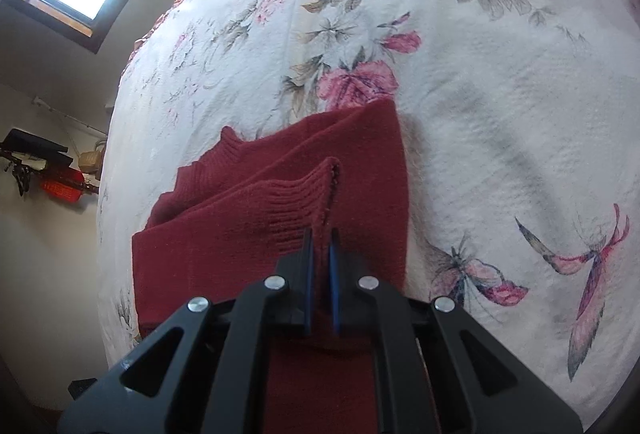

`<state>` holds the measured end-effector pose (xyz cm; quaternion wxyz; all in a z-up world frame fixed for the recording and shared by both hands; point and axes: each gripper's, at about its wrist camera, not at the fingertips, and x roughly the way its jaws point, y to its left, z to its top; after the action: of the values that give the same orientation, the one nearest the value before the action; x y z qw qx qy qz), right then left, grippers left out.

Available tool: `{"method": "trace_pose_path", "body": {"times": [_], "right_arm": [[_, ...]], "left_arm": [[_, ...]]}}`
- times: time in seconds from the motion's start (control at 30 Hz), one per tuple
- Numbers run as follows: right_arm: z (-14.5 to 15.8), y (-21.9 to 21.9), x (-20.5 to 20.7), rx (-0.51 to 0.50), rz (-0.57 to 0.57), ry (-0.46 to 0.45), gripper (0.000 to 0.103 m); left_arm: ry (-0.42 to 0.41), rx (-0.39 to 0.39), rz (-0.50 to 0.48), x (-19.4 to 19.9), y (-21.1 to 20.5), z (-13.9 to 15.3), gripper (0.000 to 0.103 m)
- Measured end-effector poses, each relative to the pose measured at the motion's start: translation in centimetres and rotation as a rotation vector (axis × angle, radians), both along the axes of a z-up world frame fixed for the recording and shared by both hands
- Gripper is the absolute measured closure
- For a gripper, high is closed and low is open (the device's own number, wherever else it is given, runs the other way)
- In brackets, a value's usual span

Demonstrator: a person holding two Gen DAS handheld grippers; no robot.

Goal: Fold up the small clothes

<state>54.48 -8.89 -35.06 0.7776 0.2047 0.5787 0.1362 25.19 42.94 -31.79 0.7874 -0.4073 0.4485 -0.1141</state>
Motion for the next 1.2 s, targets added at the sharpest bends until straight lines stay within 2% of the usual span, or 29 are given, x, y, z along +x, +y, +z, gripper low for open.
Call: {"method": "trace_pose_path", "body": {"times": [0.17,0.33,0.37,0.43,0.5,0.63,0.73,0.8,0.83,0.87,0.93,0.97,1.03,1.1,1.17,1.2], "right_arm": [[-1.8,-0.3,0.0,-0.006,-0.001,0.014,0.098],[-3.2,-0.6,0.3,-0.013,0.007,0.02,0.095],[-2.7,-1.1,0.3,-0.004,-0.012,0.005,0.09],[-0.8,-1.8,0.0,0.02,-0.045,-0.06,0.089],[0.7,-1.9,0.0,0.069,-0.038,-0.102,0.089],[0.0,-0.9,0.7,0.1,0.007,-0.09,0.089],[-2.8,-0.4,1.4,0.096,0.022,-0.031,0.089],[-4.5,-0.8,1.5,0.063,0.013,-0.006,0.103],[-5.1,-1.1,1.5,0.058,0.003,0.004,0.103],[-5.6,-1.5,1.6,0.086,-0.01,0.016,0.103],[-5.2,-1.7,1.4,0.103,-0.017,0.013,0.103],[-4.4,-1.6,1.2,0.112,-0.012,-0.006,0.096],[-2.8,-1.3,0.8,0.139,0.007,-0.043,0.094],[-2.1,-1.2,0.1,0.187,0.024,-0.056,0.094],[-2.9,-0.9,-0.2,0.194,0.048,-0.028,0.094],[-3.8,-0.6,-0.3,0.171,0.055,-0.006,0.095]], "left_arm": [[-0.035,0.033,-0.017,2.9,0.6,1.4,0.04],[-0.086,0.024,-0.02,8.5,2.8,3.4,0.039],[-0.094,-0.002,-0.018,9.9,3.5,3.7,0.039],[-0.107,-0.053,-0.019,13.3,4.8,4.3,0.039],[-0.109,-0.06,-0.038,16.7,5.7,4.5,0.039],[-0.061,-0.094,-0.078,22.2,5.7,2.6,0.039],[0.013,-0.11,-0.082,24.9,4.9,-0.6,0.039],[0.104,-0.058,-0.058,25.8,4.3,-3.7,0.039],[0.151,-0.03,-0.047,26.0,4.3,-5.2,0.04],[0.163,-0.031,-0.041,25.9,4.3,-6.0,0.049],[0.154,-0.058,-0.019,25.6,4.7,-5.8,0.05],[0.125,-0.069,-0.019,25.1,4.7,-4.9,0.05],[0.063,-0.081,-0.052,24.2,4.4,-3.1,0.049],[0.005,-0.129,-0.11,22.6,3.7,-1.9,0.048],[0.021,-0.132,-0.16,21.7,2.9,-2.1,0.048],[0.057,-0.109,-0.183,21.5,2.4,-2.9,0.048]]}}
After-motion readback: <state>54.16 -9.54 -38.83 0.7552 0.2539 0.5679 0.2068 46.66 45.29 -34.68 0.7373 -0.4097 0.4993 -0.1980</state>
